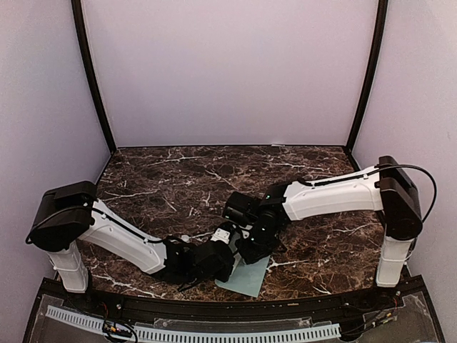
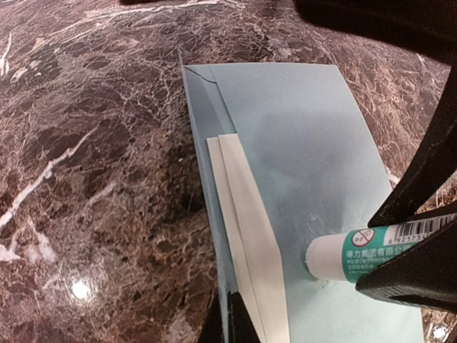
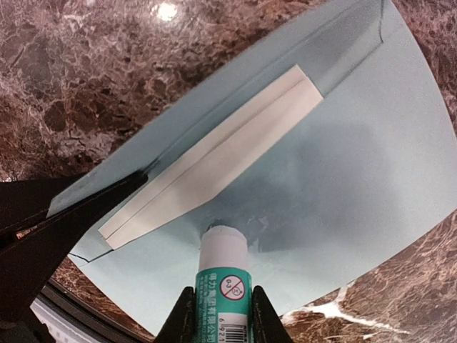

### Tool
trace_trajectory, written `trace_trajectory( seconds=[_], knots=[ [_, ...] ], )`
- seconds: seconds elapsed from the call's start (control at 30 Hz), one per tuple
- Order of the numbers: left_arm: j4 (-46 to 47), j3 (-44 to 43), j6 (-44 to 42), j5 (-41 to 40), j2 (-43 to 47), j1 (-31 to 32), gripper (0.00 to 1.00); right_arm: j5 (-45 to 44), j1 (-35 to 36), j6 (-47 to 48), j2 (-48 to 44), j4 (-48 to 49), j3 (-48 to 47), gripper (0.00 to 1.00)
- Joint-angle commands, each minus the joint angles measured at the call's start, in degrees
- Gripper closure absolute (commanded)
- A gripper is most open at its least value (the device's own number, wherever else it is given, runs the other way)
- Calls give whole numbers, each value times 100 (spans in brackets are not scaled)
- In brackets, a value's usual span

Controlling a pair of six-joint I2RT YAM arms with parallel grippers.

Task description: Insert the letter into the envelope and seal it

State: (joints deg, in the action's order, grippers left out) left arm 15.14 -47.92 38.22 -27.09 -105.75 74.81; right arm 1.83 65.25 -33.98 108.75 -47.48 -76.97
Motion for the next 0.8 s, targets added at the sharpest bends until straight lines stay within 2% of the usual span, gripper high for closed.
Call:
trace_trajectory(
  seconds=[0.0, 0.2, 0.33, 0.53, 0.77],
  knots=[
    [-121, -68, 23, -250, 158, -27, 100, 690, 230, -112, 28, -179, 157, 100],
    [-144, -68, 28, -254, 178, -27, 100, 714, 215, -200, -49, 33, 304, 100],
    [-128, -52, 44, -253, 186, -27, 100, 1230, 182, -290, -123, 507, 570, 100],
    [-108, -43, 23, -223, 191, -27, 100, 1288, 95, -352, -243, 718, 809, 100],
    [-58, -33, -18, -142, 196, -29, 100, 626, -105, -336, -257, 783, 954, 100]
  ],
)
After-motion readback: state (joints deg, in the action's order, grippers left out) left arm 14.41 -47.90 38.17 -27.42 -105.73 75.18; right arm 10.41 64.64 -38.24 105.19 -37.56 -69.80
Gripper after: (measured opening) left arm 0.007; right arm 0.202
